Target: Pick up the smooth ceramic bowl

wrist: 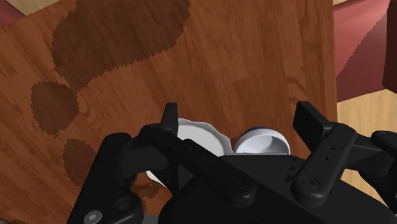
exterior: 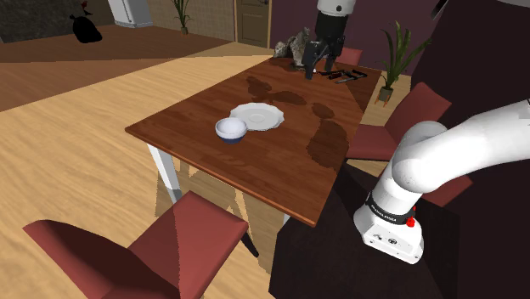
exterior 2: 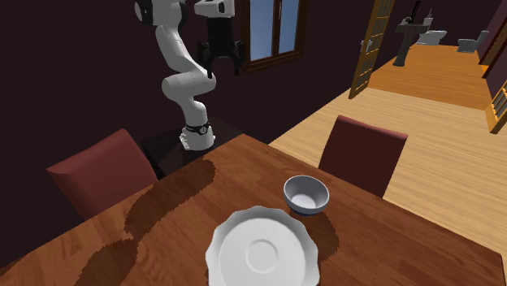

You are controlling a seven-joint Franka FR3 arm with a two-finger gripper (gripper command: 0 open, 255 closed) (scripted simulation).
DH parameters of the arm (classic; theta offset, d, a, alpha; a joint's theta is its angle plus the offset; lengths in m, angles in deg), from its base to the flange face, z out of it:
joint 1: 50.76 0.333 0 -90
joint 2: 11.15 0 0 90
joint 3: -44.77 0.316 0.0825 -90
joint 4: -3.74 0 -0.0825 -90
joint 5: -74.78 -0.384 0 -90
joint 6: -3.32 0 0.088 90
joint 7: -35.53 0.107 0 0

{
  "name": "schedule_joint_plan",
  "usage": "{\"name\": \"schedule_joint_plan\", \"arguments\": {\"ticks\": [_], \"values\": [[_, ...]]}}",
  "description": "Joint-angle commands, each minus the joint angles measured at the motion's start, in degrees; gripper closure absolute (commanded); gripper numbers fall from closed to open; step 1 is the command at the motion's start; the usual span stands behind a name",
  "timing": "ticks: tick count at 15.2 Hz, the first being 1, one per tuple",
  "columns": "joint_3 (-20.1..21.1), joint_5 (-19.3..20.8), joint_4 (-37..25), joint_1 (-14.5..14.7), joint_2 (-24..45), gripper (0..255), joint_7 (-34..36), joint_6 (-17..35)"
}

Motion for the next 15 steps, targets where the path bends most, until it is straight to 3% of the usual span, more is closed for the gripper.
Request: {"name": "schedule_joint_plan", "arguments": {"ticks": [1,8,15], "values": [[0.0,0.0,0.0,0.0,0.0,0,0.0,0.0],[-1.2,-0.3,0.9,0.3,11.5,0,-0.6,12.9],[-2.2,-1.3,-2.3,0.7,25.3,0,-1.6,23.9]]}}
